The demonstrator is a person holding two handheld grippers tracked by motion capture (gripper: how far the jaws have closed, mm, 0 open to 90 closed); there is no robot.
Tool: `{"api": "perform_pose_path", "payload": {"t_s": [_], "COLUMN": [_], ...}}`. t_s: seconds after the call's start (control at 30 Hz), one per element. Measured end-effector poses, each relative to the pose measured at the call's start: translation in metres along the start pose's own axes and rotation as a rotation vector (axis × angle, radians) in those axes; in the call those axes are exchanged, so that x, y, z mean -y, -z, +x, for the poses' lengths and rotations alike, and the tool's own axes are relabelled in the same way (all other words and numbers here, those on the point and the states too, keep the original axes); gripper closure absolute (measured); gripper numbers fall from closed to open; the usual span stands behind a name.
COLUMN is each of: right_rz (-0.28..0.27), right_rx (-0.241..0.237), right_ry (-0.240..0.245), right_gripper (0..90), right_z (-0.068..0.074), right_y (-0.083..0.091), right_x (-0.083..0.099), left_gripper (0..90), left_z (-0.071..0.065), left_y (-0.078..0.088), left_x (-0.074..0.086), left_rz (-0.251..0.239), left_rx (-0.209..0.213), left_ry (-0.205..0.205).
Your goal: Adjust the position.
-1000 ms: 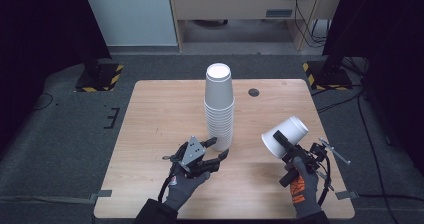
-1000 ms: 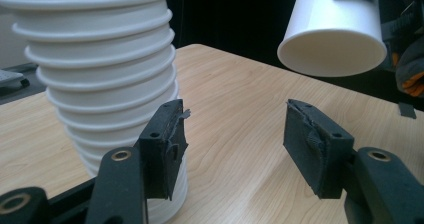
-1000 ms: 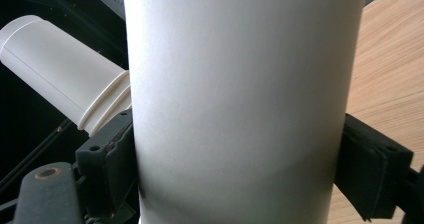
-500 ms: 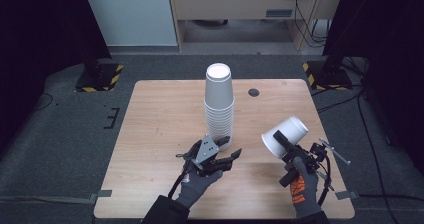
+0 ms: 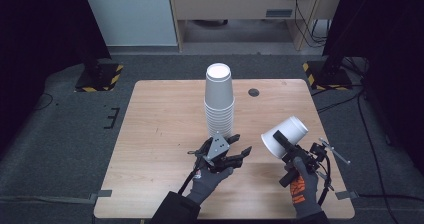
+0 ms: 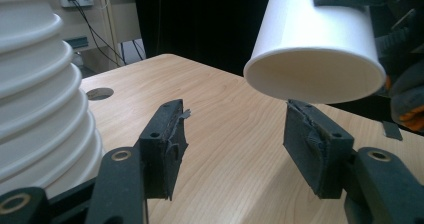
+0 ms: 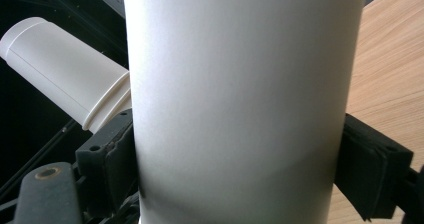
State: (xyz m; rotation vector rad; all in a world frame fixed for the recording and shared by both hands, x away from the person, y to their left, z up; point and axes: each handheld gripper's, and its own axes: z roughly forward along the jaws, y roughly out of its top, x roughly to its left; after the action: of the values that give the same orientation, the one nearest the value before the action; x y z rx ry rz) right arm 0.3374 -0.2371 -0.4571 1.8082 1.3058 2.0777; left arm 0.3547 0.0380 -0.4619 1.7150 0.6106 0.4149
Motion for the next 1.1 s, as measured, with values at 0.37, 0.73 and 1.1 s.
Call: {"api": "perform_pose_path", "payload": {"t_s": [0.37,0.73,1.1], "right_rz": [0.008,0.014,0.031], "right_rx": [-0.003,-0.013,-0.019], "right_ry": [-0.004,-0.008,-0.011], "right_gripper": [15.9,15.9,15.9], "right_z": [0.0,0.001,0.002], "right_y": [0.0,-0.001,-0.004], "right_x": [0.001,0.002,0.005], "left_gripper": [39.6,38.8,40.7], "left_z": [-0.002,-0.006,-0.012], "left_y": [-0.02,-0.039,-0.055], "left_x": [0.0,-0.007,-0.01], "left_rz": [0.001,-0.017,-0.042], "left_rx": [0.013,0.033,0.048], "left_ry": [0.003,-0.015,-0.019]}}
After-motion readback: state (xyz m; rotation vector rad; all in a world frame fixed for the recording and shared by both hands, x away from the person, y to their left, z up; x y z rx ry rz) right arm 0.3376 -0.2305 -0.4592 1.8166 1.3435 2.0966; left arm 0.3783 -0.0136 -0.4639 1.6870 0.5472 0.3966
